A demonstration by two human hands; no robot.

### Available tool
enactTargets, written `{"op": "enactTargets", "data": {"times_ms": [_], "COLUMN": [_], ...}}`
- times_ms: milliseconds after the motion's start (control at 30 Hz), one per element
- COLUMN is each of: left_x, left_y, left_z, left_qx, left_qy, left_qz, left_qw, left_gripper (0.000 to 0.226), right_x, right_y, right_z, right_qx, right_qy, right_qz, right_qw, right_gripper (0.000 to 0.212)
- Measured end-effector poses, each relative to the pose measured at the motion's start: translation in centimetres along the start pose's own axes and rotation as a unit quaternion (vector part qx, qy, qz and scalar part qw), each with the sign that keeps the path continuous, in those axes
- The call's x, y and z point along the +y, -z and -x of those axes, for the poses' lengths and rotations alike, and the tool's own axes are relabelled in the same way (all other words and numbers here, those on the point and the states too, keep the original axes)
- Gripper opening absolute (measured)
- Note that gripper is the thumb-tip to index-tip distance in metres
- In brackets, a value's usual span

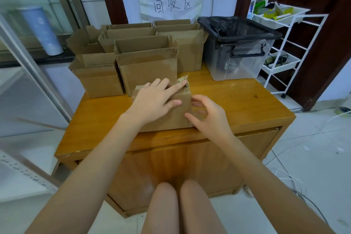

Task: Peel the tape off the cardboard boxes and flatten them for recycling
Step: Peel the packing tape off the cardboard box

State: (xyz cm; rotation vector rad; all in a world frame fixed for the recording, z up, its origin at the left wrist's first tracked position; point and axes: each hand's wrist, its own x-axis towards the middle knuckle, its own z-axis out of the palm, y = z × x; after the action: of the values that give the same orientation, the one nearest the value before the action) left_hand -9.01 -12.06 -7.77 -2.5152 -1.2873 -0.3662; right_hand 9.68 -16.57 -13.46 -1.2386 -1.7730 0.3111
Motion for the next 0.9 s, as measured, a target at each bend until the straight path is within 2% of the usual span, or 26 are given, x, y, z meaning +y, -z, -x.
{"op": "enactTargets", "data": {"times_ms": [100, 167, 267, 333, 400, 500, 600, 733, 833, 900], "left_x": [-1.8, -2.4, -2.6, -2.5, -2.7, -3.4, -4.0, -4.8, -5.5, -5.5], "left_y": [0.7, 0.7, 0.3, 0.2, 0.1, -0.2, -0.3, -0.5, -1.7, -2.5], "left_z": [0.0, 0.6, 1.6, 2.2, 2.7, 3.5, 4.2, 5.0, 6.3, 7.1], "left_qx": [0.004, 0.029, 0.068, 0.086, 0.093, 0.095, 0.109, 0.113, 0.109, 0.104], "left_qy": [0.003, -0.026, -0.06, -0.079, -0.113, -0.155, -0.169, -0.159, -0.089, -0.048], "left_qz": [0.041, 0.032, 0.023, 0.026, 0.023, 0.012, 0.002, 0.0, 0.04, 0.088], "left_qw": [0.999, 0.999, 0.996, 0.993, 0.989, 0.983, 0.98, 0.981, 0.989, 0.99], "left_gripper": [0.059, 0.061, 0.062, 0.059, 0.056, 0.052, 0.048, 0.049, 0.043, 0.042], "right_x": [0.2, 0.6, 1.3, 1.4, 1.2, 0.3, -0.7, -1.5, -1.2, -1.1], "right_y": [1.2, 1.4, 1.1, 1.0, 1.1, 1.6, 1.2, -0.1, -1.0, -1.6], "right_z": [-0.4, -0.6, -1.0, -1.6, -2.6, -4.0, -4.7, -4.5, -4.0, -3.8], "right_qx": [-0.07, -0.118, -0.138, -0.118, -0.125, -0.203, -0.272, -0.223, -0.117, -0.069], "right_qy": [0.032, -0.018, -0.054, -0.018, 0.031, 0.057, 0.075, 0.099, 0.158, 0.206], "right_qz": [-0.044, -0.099, -0.164, -0.138, -0.097, -0.067, -0.009, 0.022, 0.09, 0.155], "right_qw": [0.996, 0.988, 0.975, 0.983, 0.987, 0.975, 0.959, 0.969, 0.976, 0.964], "right_gripper": [0.064, 0.071, 0.061, 0.056, 0.062, 0.09, 0.098, 0.086, 0.064, 0.056]}}
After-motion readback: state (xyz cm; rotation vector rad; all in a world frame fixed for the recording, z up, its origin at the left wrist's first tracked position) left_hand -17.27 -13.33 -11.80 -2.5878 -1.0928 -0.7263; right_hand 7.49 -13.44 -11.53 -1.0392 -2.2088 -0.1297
